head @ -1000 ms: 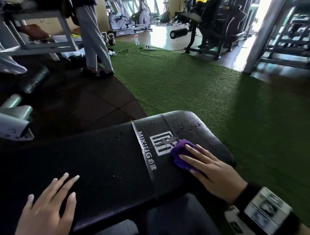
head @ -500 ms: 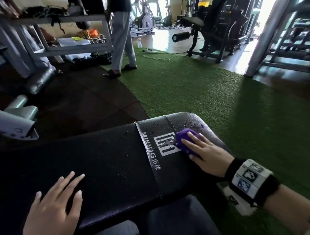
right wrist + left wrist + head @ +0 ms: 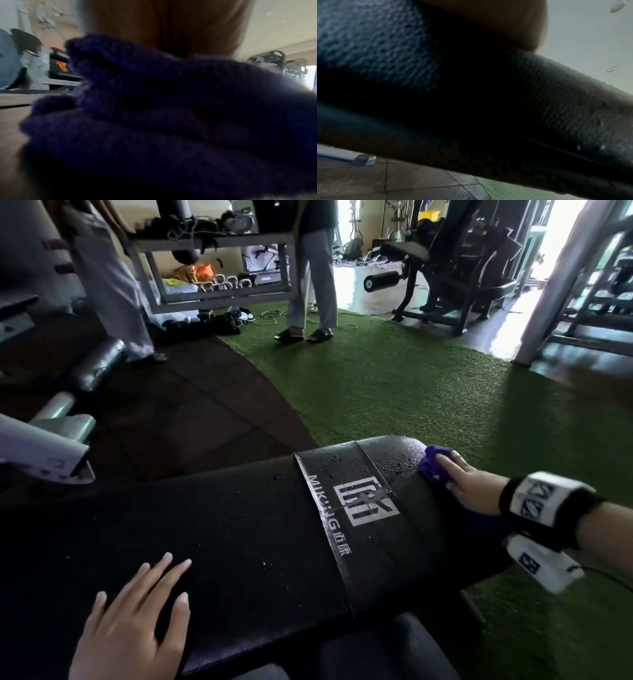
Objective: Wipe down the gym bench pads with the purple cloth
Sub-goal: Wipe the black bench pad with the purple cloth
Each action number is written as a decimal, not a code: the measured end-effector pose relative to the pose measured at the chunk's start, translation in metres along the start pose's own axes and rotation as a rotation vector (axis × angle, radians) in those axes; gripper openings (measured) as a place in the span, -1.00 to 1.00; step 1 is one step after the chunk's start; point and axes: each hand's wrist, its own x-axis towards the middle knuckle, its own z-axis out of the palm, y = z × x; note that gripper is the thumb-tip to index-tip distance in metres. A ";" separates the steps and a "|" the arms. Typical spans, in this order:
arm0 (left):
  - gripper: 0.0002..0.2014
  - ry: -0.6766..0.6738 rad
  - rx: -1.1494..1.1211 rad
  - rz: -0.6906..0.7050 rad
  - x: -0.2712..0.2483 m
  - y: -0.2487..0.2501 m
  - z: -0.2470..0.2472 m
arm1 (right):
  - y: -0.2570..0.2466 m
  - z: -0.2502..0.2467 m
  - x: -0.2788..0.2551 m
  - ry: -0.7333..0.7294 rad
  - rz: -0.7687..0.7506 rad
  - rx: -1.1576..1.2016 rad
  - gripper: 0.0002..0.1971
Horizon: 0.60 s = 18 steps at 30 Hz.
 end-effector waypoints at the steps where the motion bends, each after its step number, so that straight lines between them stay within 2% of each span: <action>1: -0.46 0.002 -0.005 0.001 0.000 0.000 0.000 | -0.004 -0.006 0.011 -0.004 0.043 -0.011 -0.35; 5: -0.46 0.008 0.006 0.011 0.001 -0.001 0.001 | -0.027 -0.024 0.048 -0.001 0.130 -0.062 -0.39; 8: -0.47 0.017 0.029 0.021 0.002 -0.002 0.000 | -0.057 -0.031 0.067 0.018 0.082 -0.125 -0.40; 11: -0.48 0.023 0.041 0.033 0.002 -0.003 0.000 | -0.086 -0.029 0.064 -0.023 -0.080 -0.185 -0.40; 13: -0.48 0.029 0.043 0.036 0.001 -0.003 0.001 | -0.093 -0.021 0.051 -0.088 -0.249 -0.211 -0.39; 16: -0.48 0.039 0.037 0.037 0.001 -0.003 0.002 | -0.074 -0.009 0.025 -0.159 -0.477 -0.185 -0.38; 18: -0.48 0.047 0.040 0.035 0.000 -0.002 0.002 | -0.049 -0.008 0.013 -0.180 -0.540 -0.137 -0.34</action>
